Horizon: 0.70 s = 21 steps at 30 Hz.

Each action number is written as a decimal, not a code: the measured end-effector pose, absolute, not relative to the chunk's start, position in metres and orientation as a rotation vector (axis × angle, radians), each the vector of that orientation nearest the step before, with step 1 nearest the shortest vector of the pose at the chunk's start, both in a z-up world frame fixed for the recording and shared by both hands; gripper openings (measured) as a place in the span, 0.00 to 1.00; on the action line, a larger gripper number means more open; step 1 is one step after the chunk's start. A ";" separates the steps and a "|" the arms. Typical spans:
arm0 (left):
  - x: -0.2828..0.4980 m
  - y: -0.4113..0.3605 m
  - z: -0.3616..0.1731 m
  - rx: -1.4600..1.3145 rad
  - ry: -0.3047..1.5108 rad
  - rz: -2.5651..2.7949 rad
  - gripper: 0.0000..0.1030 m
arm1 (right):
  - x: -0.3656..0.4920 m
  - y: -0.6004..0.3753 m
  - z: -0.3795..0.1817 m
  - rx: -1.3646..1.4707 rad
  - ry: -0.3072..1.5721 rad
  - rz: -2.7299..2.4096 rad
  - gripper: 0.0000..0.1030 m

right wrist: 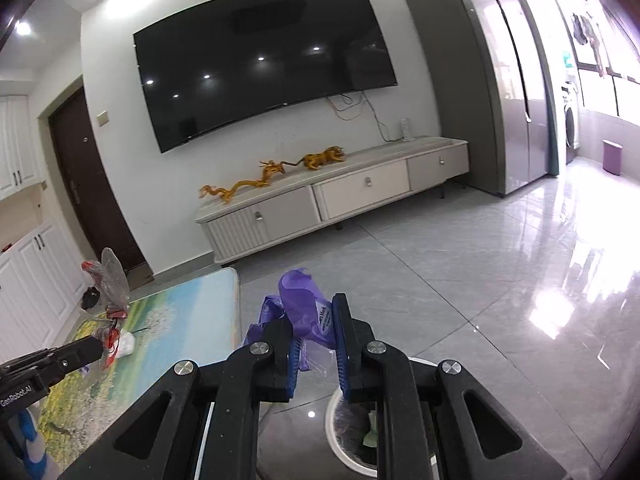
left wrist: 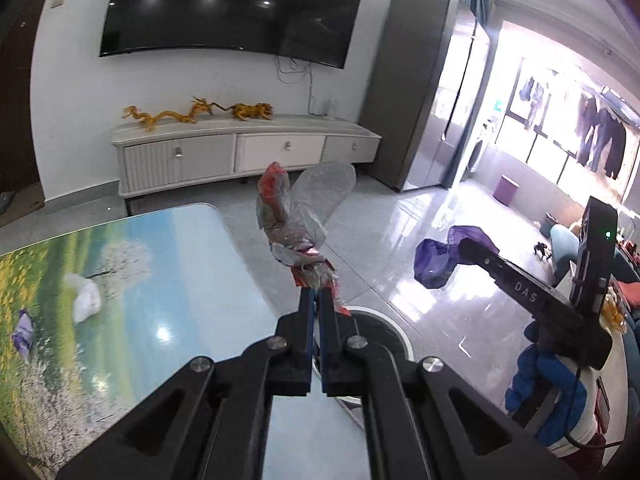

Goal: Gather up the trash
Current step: 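Carry the clear bag and purple bag over the bin with both tools, then open both tools over the bin to drop the bags, then withdraw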

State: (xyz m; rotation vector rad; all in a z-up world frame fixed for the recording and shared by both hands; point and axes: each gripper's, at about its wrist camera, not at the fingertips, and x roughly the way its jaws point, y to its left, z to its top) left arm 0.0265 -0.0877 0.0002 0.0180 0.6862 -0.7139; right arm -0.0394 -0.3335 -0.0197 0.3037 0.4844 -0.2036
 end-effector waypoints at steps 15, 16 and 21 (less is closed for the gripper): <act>0.078 -0.255 -0.097 0.173 0.999 -0.812 0.02 | -0.024 -0.439 -0.141 0.481 0.716 -0.359 0.16; 0.080 -0.260 -0.103 0.172 1.013 -0.815 0.04 | -0.021 -0.442 -0.148 0.489 0.729 -0.359 0.17; 0.094 -0.286 -0.129 0.159 1.098 -0.836 0.04 | -0.010 -0.449 -0.176 0.510 0.788 -0.374 0.25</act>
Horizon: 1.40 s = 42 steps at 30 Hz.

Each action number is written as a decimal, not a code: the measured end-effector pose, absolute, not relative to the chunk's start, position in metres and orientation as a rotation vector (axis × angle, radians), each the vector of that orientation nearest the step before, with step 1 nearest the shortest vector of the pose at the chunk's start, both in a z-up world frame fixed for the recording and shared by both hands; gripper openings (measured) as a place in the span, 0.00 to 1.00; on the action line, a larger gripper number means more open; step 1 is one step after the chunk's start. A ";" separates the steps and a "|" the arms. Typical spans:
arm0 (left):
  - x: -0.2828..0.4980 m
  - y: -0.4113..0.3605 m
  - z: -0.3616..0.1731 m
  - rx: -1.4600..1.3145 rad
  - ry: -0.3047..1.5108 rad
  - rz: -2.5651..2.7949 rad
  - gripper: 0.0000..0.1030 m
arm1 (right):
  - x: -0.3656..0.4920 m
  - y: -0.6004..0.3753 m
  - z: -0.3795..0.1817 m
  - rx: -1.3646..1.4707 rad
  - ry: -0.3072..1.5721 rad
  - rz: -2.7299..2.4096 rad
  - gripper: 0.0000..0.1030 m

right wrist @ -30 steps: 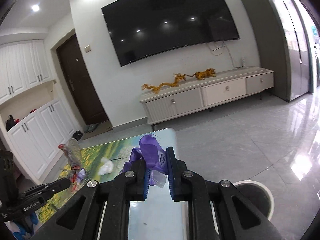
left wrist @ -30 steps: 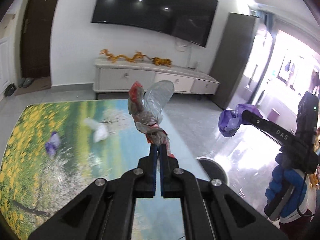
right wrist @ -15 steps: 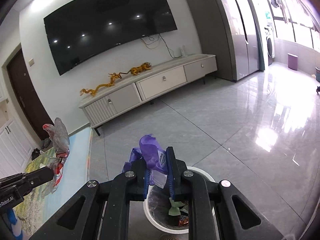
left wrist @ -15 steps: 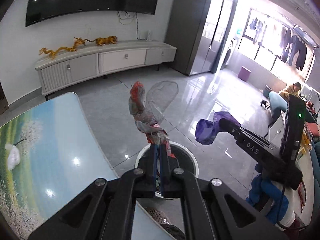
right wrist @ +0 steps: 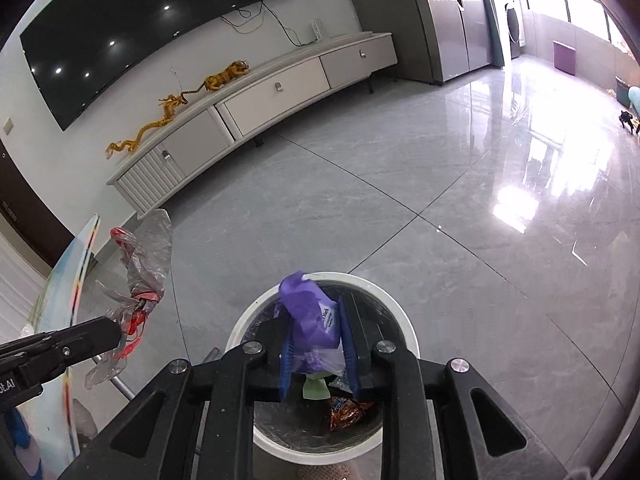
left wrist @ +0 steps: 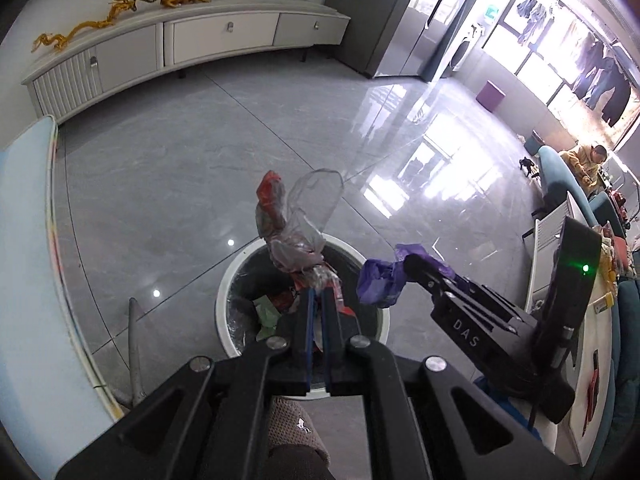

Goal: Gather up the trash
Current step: 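Open both tools over the bin to drop the bags, then withdraw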

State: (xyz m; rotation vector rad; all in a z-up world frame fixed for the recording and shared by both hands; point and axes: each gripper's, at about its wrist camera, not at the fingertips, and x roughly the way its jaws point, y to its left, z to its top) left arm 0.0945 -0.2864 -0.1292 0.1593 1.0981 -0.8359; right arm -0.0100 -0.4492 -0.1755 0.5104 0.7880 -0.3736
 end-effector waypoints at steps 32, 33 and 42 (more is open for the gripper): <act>0.068 -0.173 -0.039 0.087 0.684 -0.400 0.54 | -0.019 -0.373 -0.099 0.413 0.654 -0.371 0.79; 0.064 -0.169 -0.035 0.088 0.669 -0.390 0.56 | -0.019 -0.367 -0.095 0.403 0.649 -0.363 0.81; 0.040 -0.108 -0.004 0.051 0.563 -0.302 0.64 | -0.020 -0.314 -0.064 0.313 0.600 -0.290 0.83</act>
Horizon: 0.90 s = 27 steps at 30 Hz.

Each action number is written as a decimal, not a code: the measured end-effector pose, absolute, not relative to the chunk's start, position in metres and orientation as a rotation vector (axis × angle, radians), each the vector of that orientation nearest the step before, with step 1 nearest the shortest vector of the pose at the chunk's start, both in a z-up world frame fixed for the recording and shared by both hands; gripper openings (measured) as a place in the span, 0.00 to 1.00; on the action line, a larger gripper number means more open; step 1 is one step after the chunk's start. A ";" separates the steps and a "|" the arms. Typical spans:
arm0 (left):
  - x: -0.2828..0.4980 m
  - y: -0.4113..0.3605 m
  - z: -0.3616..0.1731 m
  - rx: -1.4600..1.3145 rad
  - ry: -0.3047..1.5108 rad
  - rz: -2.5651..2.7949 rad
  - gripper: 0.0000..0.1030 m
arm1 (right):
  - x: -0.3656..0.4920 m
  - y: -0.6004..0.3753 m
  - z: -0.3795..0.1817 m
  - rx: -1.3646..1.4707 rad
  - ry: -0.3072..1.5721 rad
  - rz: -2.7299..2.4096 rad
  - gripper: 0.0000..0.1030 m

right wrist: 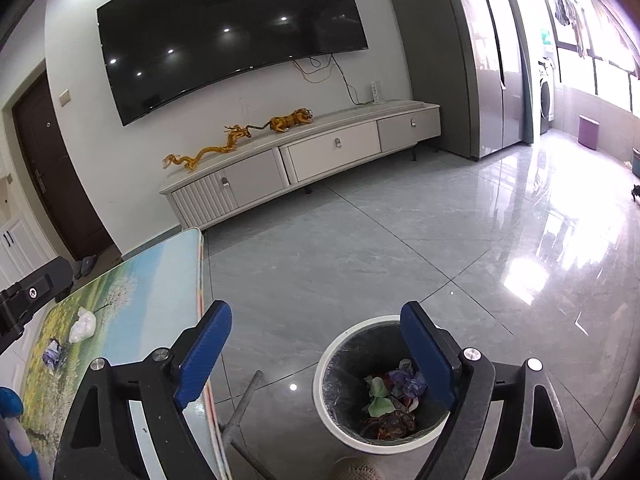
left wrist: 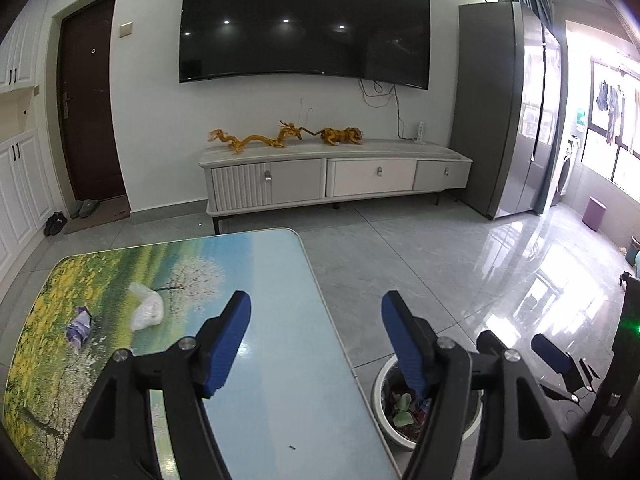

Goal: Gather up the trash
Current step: 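Move both tools back over the table toward the remaining bags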

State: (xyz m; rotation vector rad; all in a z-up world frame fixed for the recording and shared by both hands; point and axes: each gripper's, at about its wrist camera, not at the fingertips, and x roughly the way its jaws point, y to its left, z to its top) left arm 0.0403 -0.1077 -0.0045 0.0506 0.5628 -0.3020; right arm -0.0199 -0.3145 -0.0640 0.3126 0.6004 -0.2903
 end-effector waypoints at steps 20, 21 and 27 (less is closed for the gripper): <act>0.009 0.015 0.017 -0.046 0.462 -0.092 0.65 | -0.022 -0.215 -0.031 0.170 0.535 -0.162 0.83; 0.009 0.022 0.016 -0.056 0.464 -0.084 0.65 | -0.023 -0.210 -0.031 0.162 0.536 -0.157 0.83; 0.005 0.053 0.013 -0.094 0.456 -0.042 0.65 | -0.019 -0.186 -0.030 0.123 0.540 -0.123 0.83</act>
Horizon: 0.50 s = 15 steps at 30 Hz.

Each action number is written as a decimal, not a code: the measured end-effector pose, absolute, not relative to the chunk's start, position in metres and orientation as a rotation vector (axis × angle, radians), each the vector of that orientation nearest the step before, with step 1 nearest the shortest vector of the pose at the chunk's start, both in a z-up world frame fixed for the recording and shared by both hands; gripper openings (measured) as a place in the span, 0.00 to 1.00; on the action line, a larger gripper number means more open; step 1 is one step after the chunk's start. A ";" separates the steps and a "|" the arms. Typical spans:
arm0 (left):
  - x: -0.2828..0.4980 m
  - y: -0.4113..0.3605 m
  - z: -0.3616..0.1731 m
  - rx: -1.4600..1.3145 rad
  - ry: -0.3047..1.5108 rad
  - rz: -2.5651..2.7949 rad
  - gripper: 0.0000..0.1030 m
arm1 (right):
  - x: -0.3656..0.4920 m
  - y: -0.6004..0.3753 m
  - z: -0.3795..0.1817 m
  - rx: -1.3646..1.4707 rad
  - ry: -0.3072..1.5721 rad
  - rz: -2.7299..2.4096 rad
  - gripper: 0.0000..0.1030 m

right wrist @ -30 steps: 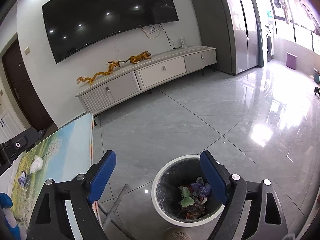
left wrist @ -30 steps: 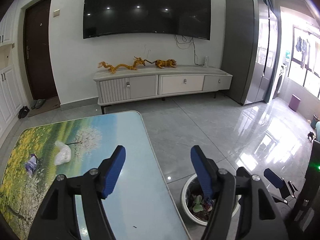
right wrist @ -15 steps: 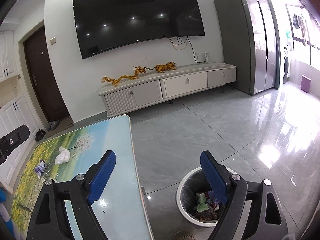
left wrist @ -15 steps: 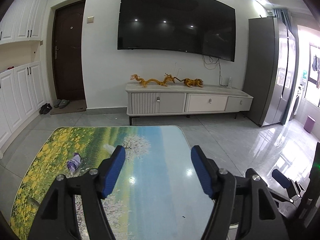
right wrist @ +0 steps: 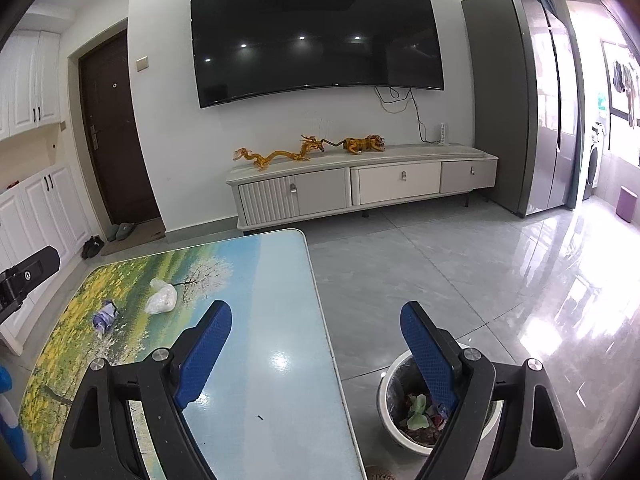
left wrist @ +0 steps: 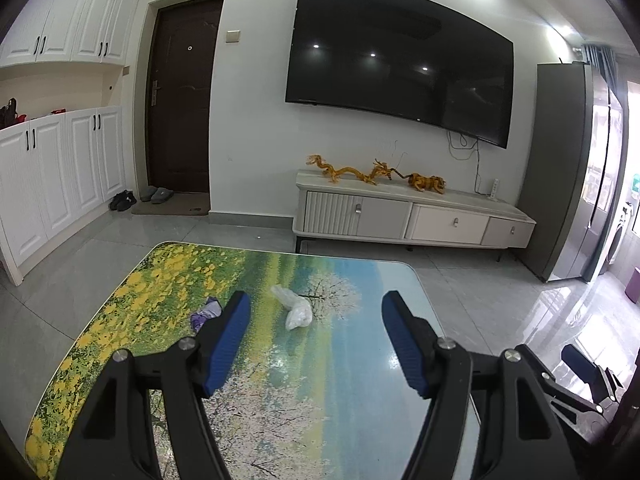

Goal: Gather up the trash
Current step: 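Move both tools back over the table toward the remaining bags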

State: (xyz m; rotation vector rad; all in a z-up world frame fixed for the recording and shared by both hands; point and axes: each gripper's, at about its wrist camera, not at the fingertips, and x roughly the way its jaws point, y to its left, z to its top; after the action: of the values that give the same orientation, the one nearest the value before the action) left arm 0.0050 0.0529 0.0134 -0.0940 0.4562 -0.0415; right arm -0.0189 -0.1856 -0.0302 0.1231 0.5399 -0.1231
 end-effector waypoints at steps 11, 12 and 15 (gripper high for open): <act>0.019 0.114 -0.009 -0.171 0.494 0.019 0.65 | -0.003 -0.140 -0.041 0.048 0.577 -0.065 0.83; 0.022 0.122 -0.013 -0.178 0.500 0.027 0.65 | -0.001 -0.136 -0.043 0.042 0.583 -0.060 0.83; 0.028 0.151 -0.027 -0.187 0.521 0.061 0.65 | 0.009 -0.126 -0.050 0.028 0.604 -0.044 0.83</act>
State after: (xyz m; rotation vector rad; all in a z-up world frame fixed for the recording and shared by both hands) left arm 0.0282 0.1509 -0.0272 -0.1869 0.5208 0.0612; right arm 0.0087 -0.1261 -0.0499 0.0284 0.6040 -0.0436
